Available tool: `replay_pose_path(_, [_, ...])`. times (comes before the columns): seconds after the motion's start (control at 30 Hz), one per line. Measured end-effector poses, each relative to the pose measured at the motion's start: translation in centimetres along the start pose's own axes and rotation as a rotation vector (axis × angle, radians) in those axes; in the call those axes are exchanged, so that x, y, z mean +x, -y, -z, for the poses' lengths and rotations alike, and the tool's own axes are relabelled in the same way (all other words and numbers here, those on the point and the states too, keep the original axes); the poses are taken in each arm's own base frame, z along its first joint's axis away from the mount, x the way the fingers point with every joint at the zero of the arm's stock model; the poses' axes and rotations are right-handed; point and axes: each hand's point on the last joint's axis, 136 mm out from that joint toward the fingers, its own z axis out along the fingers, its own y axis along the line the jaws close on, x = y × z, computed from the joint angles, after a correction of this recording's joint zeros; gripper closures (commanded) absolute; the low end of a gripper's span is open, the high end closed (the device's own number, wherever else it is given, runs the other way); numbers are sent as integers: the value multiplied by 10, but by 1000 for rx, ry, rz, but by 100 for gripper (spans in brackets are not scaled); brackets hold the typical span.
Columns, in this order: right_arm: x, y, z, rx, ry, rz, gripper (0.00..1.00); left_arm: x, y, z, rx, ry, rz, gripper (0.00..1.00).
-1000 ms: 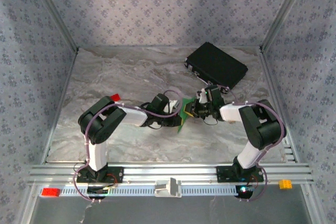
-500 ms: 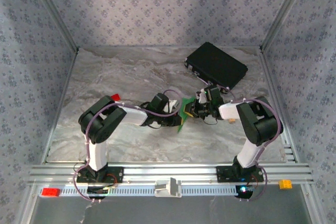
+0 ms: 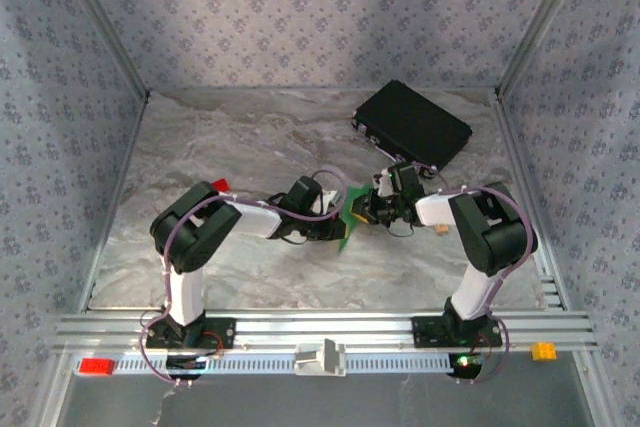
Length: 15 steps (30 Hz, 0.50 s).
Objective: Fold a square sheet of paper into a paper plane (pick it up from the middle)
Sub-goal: Fold the wing for the fifth time at the center of the table.
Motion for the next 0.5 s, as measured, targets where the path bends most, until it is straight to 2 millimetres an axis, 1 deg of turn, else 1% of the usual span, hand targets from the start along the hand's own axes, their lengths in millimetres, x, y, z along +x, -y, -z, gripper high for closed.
replay_pose_path(0.2, [-2, -1, 2, 8, 13, 3, 85, 0, 0, 0, -5, -6, 5, 100])
replay_pose_path(0.27, [-2, -5, 8, 7, 24, 12, 85, 0, 0, 0, -5, -6, 5, 100])
replay_pose_path(0.37, [-5, -20, 18, -18, 47, 49, 85, 0, 0, 0, -6, -7, 5, 100])
replay_pose_path(0.43, [-5, -26, 21, -28, 51, 69, 85, 0, 0, 0, -5, -7, 5, 100])
replay_pose_path(0.5, [-2, -27, 20, -27, 45, 75, 86, 0, 0, 0, -5, -7, 5, 100])
